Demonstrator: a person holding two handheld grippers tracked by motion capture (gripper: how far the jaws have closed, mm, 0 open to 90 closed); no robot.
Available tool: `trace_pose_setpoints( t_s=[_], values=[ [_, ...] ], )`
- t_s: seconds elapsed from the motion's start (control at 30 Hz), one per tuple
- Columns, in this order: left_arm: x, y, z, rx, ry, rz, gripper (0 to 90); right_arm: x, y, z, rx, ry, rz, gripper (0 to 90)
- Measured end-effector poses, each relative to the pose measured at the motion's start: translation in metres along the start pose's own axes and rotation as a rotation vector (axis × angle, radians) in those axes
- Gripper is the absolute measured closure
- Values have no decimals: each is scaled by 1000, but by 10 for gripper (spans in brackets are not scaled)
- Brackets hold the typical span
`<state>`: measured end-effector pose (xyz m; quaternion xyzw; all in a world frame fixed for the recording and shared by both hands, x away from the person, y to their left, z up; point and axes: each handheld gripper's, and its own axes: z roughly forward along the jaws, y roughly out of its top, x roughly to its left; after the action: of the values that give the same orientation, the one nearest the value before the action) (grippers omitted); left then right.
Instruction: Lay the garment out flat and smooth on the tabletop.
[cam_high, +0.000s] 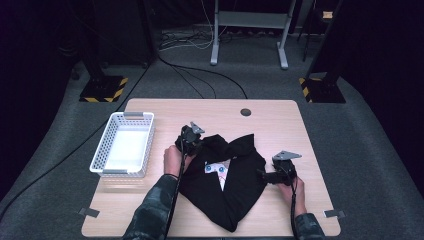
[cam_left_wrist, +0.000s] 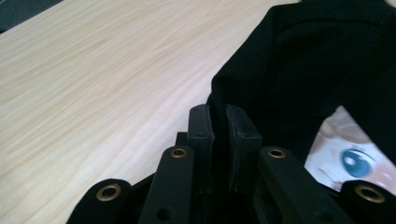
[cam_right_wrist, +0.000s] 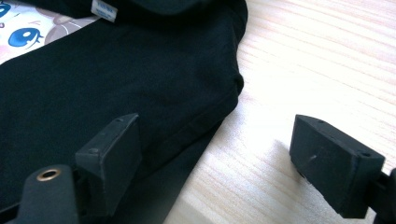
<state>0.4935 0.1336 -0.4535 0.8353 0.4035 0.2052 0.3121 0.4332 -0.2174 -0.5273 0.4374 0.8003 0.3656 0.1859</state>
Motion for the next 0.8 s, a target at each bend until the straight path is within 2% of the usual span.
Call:
trace_pose_setpoints(
  t_s=[0.03,0.27,0.43,0.63,0.8],
  values=[
    [4,0,3,-6,9,-19,812,0,0,0,0,0,0,160],
    [29,-6,22,42,41,-120,813,0,0,0,0,-1,0,160],
    [39,-10,29,65,76,-148,815,0,0,0,0,0,0,160],
    [50,-19,36,81,133,-216,816,0,0,0,0,1,0,160],
    [57,-25,40,100,173,-250,814,0,0,0,0,1,0,160]
  ],
)
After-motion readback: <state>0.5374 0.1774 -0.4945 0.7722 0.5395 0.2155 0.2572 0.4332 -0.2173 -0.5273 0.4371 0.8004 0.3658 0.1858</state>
